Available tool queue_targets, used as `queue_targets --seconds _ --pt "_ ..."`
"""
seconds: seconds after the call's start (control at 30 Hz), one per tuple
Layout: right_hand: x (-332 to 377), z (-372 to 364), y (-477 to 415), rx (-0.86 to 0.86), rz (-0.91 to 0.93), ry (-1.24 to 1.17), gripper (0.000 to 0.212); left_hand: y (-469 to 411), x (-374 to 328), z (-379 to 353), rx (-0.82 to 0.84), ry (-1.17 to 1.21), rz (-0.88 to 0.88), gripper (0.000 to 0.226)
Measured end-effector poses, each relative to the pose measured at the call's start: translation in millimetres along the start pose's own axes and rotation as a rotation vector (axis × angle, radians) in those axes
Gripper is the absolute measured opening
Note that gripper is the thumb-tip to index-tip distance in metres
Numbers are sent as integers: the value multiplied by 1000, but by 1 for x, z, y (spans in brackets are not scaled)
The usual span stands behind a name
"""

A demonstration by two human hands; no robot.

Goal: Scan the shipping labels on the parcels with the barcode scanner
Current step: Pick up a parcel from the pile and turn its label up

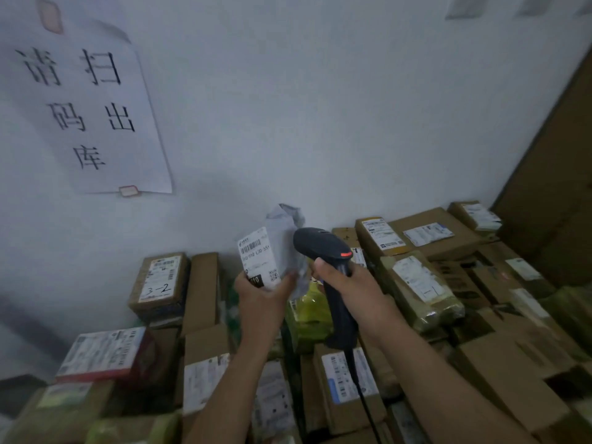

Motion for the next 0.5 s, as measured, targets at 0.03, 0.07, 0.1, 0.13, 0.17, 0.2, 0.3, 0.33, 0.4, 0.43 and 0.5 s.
queue_targets --seconds 0.03,0.07,0.1,0.13,0.17,0.2,0.3,0.33,0.4,0.43,0.5 --pt "4 3 12 10 2 -17 27 20 -10 2 20 -1 12 66" --pt "8 5 25 21 3 -47 28 38 -18 5 37 -5 10 62" --pt "10 7 37 26 1 -87 31 55 -25 9 50 2 7 56" --pt "12 11 49 20 -5 -130 40 69 -30 13 60 13 10 51" --pt "13 15 60 22 -6 -170 50 84 -37 16 68 35 23 46" --pt "15 20 72 31 1 -211 57 96 -40 21 77 59 46 41" --pt "16 33 103 64 0 -227 56 128 -52 35 101 118 84 45" --pt "17 38 113 66 1 -177 47 138 -54 39 111 133 90 52" --pt "16 47 129 52 -6 -42 34 156 -51 50 85 139 114 64" --pt "15 49 136 55 -10 14 32 164 -46 56 50 128 127 66" --pt "16 51 153 83 9 64 28 179 -36 69 -50 111 153 53"
Point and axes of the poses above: each hand's wrist, its own y-axis away from the middle knuckle, its own z-axis out of the back of the hand, x = y × z, the point moved 3 cm from there along -y, towards the middle knuckle, and after that the axes turned 1 degree about -y, right-handed, at the moved point
